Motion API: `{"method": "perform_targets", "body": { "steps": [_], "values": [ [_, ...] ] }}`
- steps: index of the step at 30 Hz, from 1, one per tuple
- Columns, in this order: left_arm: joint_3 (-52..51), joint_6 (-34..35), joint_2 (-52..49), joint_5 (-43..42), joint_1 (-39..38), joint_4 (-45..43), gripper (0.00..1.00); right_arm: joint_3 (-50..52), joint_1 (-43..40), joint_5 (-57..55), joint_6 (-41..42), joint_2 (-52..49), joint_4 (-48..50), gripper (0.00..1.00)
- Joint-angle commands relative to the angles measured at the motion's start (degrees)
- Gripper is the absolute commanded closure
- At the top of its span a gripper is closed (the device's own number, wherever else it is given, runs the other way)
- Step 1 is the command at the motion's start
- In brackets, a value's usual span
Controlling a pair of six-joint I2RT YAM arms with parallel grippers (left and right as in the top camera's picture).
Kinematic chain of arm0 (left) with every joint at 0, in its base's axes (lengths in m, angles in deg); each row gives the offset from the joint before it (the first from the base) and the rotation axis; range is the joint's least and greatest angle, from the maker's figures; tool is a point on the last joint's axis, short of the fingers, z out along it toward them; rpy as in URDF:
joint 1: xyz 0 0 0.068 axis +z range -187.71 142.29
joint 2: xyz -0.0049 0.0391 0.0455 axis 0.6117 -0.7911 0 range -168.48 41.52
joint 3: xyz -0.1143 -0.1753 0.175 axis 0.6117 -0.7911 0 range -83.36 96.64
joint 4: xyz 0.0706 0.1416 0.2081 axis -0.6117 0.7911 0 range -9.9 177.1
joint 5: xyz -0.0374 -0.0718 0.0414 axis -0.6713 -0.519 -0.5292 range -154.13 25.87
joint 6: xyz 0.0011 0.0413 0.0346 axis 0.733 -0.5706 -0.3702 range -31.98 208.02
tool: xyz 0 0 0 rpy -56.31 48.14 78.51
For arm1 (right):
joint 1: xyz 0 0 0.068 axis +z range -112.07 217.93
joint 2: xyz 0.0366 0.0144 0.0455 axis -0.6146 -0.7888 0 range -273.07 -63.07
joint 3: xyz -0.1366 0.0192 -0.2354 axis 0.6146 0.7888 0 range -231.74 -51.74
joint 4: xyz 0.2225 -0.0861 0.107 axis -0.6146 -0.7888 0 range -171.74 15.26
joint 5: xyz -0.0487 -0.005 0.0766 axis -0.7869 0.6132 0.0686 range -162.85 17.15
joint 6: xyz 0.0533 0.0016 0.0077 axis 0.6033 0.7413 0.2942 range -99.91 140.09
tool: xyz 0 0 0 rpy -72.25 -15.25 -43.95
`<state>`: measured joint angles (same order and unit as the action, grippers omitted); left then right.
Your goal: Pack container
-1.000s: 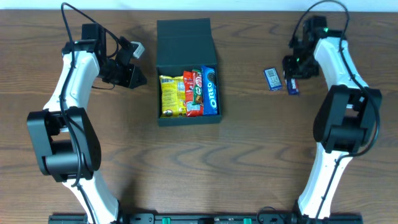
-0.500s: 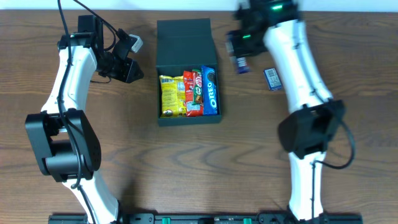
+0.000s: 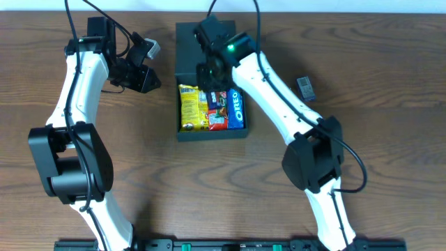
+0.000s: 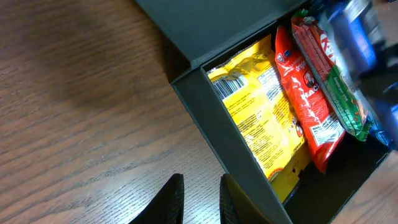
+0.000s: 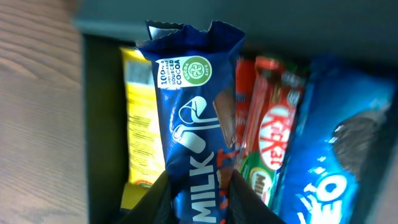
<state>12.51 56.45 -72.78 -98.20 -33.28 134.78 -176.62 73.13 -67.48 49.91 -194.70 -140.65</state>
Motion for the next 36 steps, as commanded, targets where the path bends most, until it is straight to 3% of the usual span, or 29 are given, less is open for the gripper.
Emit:
{"method": "perform_targets", "body": {
  "steps": [1, 6, 7, 8, 11, 19, 25, 33, 36],
  "values": [
    [1.1, -0.8, 1.6, 0.4, -0.1, 0.0, 0.79, 2.4, 0.9, -1.0, 4.0, 0.1, 0.5, 0.78],
    [1.1, -0.8, 1.6, 0.3, -0.1, -0.1, 0.79, 5.4, 1.2, -0.8, 4.9, 0.1, 1.0, 0.78],
    [1.1, -0.8, 1.6, 0.3, -0.1, -0.1, 0.79, 5.7, 1.3, -0.8, 4.9, 0.1, 1.0, 0.75],
    [1.1, -0.8, 1.6, 0.3, -0.1, -0.1, 0.79, 5.8, 1.4, -0.8, 4.9, 0.1, 1.0, 0.6],
    [1.1, -0.8, 1.6, 0.3, -0.1, -0.1, 0.78, 5.8, 1.4, -0.8, 4.9, 0.1, 1.4, 0.44],
    [1.1, -0.6, 1.6, -0.1, -0.1, 0.2, 0.77, -2.6, -1.4, -1.8, -1.1, 1.1, -1.5, 0.43],
    [1.1, 0.1, 1.6, -0.1, -0.1, 0.6, 0.76, -8.0, -7.7, -15.0, -12.8, 5.0, -2.7, 0.27],
    [1.1, 0.9, 1.6, -0.1, -0.4, 0.4, 0.76, 0.8, -21.6, -15.2, -30.7, 3.9, -0.9, 0.25],
    [1.1, 0.9, 1.6, -0.1, -1.5, -0.1, 0.75, 7.0, -25.8, -15.2, -34.0, 3.9, 2.6, 0.23]
  ]
}}
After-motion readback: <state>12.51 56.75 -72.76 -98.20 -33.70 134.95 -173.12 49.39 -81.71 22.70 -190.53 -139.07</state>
